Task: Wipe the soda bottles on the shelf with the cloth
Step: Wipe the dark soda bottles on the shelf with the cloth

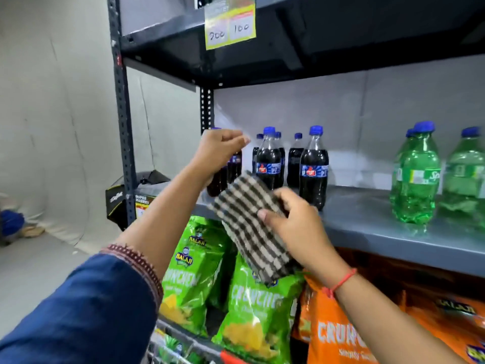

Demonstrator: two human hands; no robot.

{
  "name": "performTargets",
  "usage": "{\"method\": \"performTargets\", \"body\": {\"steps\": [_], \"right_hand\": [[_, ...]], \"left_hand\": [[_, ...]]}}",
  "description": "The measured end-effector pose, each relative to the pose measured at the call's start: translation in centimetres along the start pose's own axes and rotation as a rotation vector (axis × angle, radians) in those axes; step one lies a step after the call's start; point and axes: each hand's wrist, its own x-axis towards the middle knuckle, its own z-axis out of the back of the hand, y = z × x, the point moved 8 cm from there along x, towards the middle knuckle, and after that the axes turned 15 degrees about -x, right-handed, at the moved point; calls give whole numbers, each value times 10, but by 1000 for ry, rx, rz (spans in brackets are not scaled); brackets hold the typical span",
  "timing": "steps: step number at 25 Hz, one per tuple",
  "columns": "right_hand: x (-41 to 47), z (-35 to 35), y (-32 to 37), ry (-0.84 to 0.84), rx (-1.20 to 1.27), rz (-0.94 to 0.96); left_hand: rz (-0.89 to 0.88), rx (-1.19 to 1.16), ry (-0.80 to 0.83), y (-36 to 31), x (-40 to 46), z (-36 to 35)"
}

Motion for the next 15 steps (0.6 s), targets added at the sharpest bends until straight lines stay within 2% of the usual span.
{"method": "performTargets", "body": {"steps": [3,6,8,12,15], "right_hand": [[42,18,0,-220,-22,-56],[73,12,-10,-292,-74,-144],[83,1,-17,-321,-110,-198],[86,-10,-12,-430,-273,-97],[86,-12,-15,-473,-269,-72]], "left_hand": [[-15,62,-1,4,54,-14],[138,147,91,32,89,-25],[200,100,182,51,103,-34],[172,17,323,72,122,-50],[118,25,390,72,128,-57]]}}
